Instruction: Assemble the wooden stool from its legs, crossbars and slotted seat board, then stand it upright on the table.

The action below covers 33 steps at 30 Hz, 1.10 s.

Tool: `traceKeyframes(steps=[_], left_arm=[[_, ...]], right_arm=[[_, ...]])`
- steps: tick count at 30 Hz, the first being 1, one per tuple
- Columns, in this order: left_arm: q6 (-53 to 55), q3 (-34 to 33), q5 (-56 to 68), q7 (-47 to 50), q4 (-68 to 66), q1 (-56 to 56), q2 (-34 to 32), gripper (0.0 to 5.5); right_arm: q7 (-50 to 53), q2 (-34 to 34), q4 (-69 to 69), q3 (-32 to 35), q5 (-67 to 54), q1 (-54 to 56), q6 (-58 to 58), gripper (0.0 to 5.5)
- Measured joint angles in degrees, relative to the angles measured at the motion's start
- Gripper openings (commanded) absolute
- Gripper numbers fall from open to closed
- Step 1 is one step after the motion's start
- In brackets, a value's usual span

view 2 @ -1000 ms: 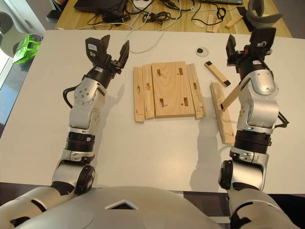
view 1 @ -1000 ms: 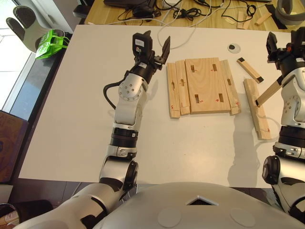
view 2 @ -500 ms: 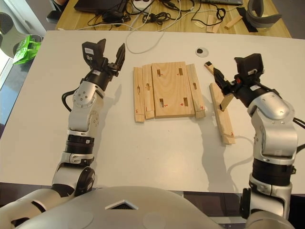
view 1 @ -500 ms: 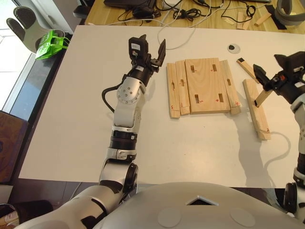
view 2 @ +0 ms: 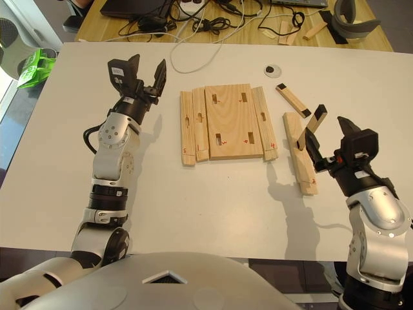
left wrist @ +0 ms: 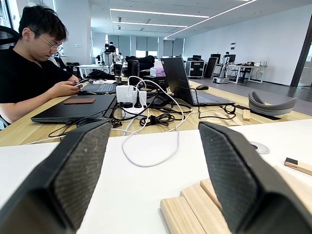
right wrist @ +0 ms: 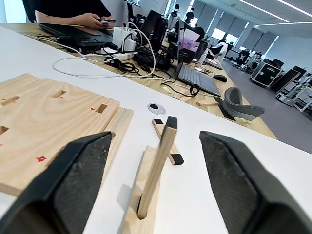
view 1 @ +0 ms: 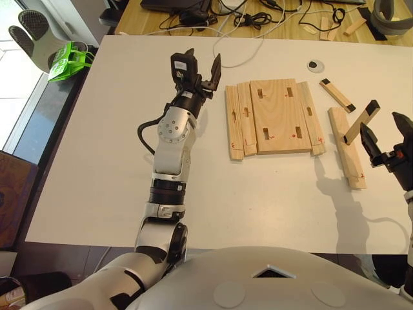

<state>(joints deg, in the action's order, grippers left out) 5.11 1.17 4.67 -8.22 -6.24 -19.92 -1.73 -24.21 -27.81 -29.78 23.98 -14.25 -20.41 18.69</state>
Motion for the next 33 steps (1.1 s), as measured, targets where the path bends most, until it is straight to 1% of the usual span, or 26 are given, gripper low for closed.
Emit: traceKeyframes(steps=[1, 2, 3, 8, 10, 12, 16, 18, 19, 26, 29, 30, 31, 32, 33], left_arm=[[0.0, 0.0, 0.03, 0.0, 0.0, 0.0, 0.0, 3.31], [0.0, 0.0, 0.04, 0.0, 0.02, 0.0, 0.0, 3.31], [0.0, 0.0, 0.05, 0.0, 0.03, 0.0, 0.0, 3.31], [0.1, 0.09, 0.27, -0.08, 0.18, -0.02, 0.0, 3.31], [0.2, 0.16, 0.31, -0.08, 0.5, -0.06, 0.03, 3.31], [0.28, 0.24, 0.33, -0.09, 0.55, -0.08, 0.05, 3.31], [0.36, 0.26, 0.34, -0.02, 0.56, -0.17, 0.1, 3.31], [0.36, 0.27, 0.34, 0.01, 0.54, -0.25, 0.14, 3.31], [0.36, 0.26, 0.34, 0.01, 0.54, -0.33, 0.17, 3.31], [0.17, 0.05, 0.45, 0.12, 0.34, -0.77, 0.55, 3.31], [0.11, 0.0, 0.46, 0.12, 0.34, -0.78, 0.59, 3.31], [0.1, 0.0, 0.46, 0.13, 0.34, -0.78, 0.59, 3.31], [0.09, 0.0, 0.46, 0.12, 0.34, -0.78, 0.59, 3.31], [0.09, 0.01, 0.46, 0.14, 0.33, -0.78, 0.59, 3.31], [-0.02, 0.02, 0.45, 0.14, 0.21, -0.78, 0.63, 3.31]], right_arm=[[0.6, 0.16, 0.98, 0.03, 0.11, 0.05, 0.18, 3.81], [1.2, 0.47, 1.95, -0.02, 0.13, 0.29, 0.63, 3.88], [1.43, 0.56, 2.8, -0.13, 0.17, 0.43, 0.78, 4.09], [4.78, 2.47, 8.26, -2.78, 1.25, 3.63, 4.2, 4.09], [5.13, 3.46, 11.99, -4.36, 1.01, 7.01, 5.36, 4.09], [5.96, 4.79, 15.14, -4.74, -0.27, 11.21, 6.99, 3.75], [7.54, 4.86, 19.61, -4.74, -1.12, 18.73, 8.98, 3.14], [7.69, 4.85, 19.89, -5.23, -1.1, 20.52, 9.21, 2.91], [7.74, 4.86, 19.87, -5.65, -1.1, 21.0, 9.32, 2.66], [9.58, 5.53, 16.54, -6.99, -1.03, 18.96, 10.78, 1.45], [9.93, 5.52, 14.29, -7.1, -0.45, 17.41, 10.76, 0.81], [10.01, 5.52, 13.58, -7.15, -0.07, 17.21, 10.71, 0.74], [10.14, 5.51, 13.24, -7.16, 0.06, 17.05, 10.7, 0.51], [10.32, 5.51, 12.71, -7.16, 0.16, 16.74, 10.69, 0.39], [10.59, 5.52, 12.61, -7.13, 0.35, 16.63, 10.69, 0.37]])
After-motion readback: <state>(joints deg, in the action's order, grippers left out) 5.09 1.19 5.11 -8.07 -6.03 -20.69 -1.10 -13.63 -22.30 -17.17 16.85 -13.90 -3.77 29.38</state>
